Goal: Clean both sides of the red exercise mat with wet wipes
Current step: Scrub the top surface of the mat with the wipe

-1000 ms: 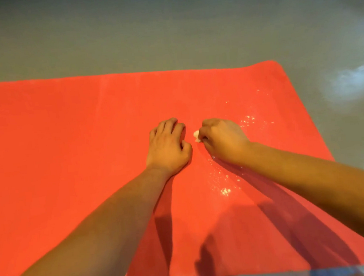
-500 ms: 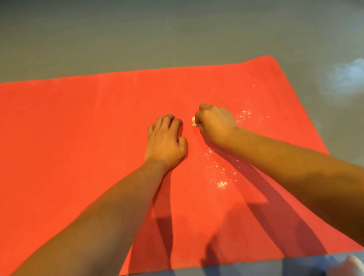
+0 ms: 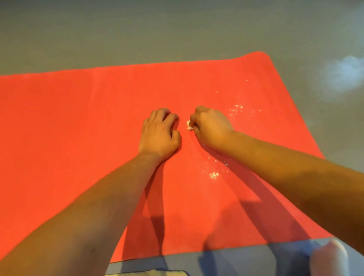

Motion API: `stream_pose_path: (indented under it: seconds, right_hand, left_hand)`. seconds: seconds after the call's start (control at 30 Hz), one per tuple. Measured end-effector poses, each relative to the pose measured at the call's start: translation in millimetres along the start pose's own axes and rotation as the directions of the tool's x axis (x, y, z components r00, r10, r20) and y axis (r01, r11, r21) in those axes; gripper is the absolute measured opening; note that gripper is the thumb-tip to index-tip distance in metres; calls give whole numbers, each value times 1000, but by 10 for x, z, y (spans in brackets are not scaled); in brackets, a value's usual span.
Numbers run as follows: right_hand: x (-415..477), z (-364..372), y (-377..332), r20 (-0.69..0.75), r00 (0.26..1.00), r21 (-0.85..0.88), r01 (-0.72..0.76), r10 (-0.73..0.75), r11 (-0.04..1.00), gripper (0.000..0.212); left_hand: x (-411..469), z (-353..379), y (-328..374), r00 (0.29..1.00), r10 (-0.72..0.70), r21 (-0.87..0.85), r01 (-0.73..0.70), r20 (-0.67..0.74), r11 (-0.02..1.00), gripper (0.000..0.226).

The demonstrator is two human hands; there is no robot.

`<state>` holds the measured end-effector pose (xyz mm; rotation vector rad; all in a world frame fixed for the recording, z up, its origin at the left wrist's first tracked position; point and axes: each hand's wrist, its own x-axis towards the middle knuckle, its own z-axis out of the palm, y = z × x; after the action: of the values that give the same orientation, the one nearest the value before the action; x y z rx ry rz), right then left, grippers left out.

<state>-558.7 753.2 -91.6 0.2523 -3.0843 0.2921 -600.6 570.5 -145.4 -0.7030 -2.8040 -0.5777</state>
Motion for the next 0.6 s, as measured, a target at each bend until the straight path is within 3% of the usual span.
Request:
stream_pose_path:
  seconds: [0.17, 0.4, 0.5, 0.6]
  right_hand:
    - [-230, -87, -141, 70, 997, 16, -12, 10, 1000, 20]
    - [-1445, -60, -345, 122, 964, 97, 223, -234, 970, 16]
    - [-1370, -69, -360, 143, 975, 78, 162, -172, 984, 16]
    - [-973, -79, -329, 91, 996, 75, 11, -18, 997, 20]
  left_hand:
    - [5, -31, -9, 1000, -12, -39, 13, 12, 999, 46]
    - [-55, -114, 13, 998, -50, -72, 54, 48, 996, 48]
    - [-156, -209, 116, 988, -81, -66, 90, 135, 994, 56]
    - [-384, -334, 231, 966, -82, -56, 99, 247, 994, 65]
